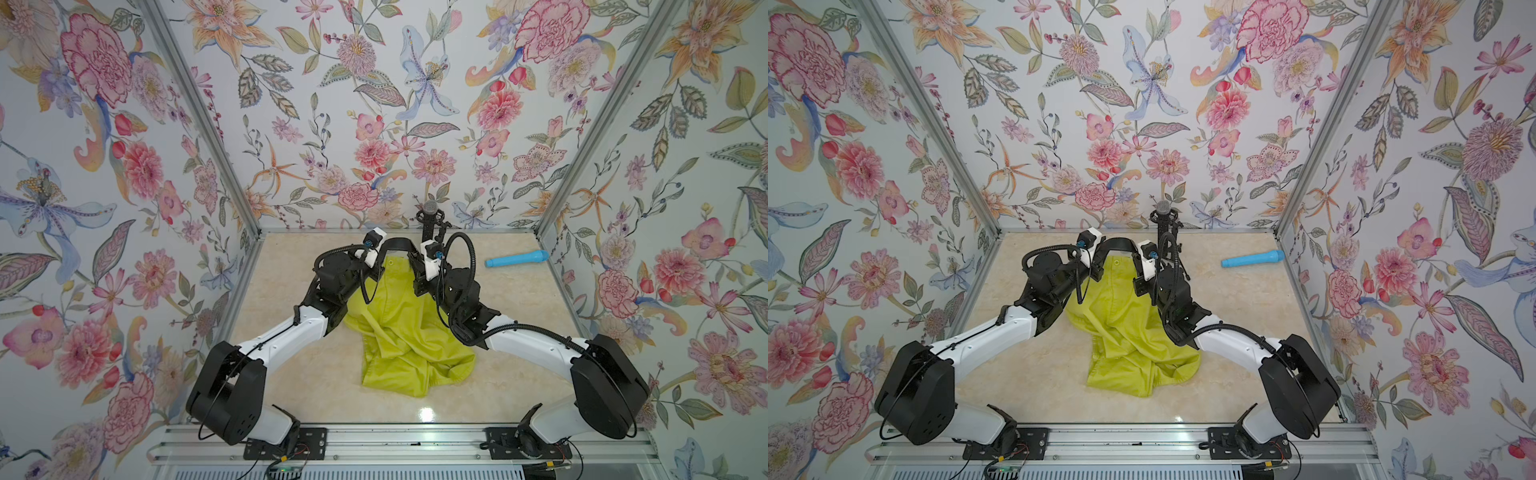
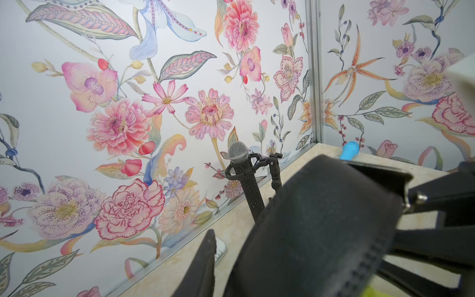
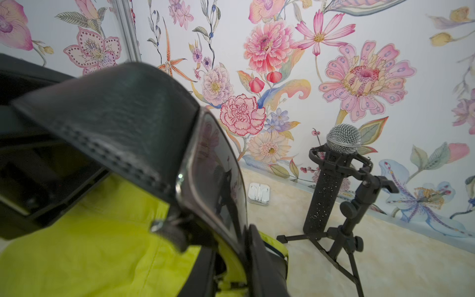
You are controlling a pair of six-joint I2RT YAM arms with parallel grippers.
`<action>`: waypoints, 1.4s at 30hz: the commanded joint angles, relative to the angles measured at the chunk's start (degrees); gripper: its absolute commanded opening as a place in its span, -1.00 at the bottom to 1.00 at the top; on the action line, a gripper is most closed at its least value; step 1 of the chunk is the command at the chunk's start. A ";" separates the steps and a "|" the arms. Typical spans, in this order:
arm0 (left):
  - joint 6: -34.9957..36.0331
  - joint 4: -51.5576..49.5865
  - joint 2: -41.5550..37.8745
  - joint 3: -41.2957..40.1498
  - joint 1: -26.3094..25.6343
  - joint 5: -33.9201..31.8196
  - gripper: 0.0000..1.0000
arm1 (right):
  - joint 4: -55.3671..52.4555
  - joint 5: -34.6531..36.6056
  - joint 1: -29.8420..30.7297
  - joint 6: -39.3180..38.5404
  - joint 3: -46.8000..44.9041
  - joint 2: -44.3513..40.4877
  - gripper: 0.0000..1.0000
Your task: Remove the belt from the trousers
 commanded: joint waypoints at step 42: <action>9.55 -18.56 -4.64 11.99 -2.61 -2.51 -0.82 | -45.81 -18.82 -5.48 -9.76 39.70 7.98 -0.88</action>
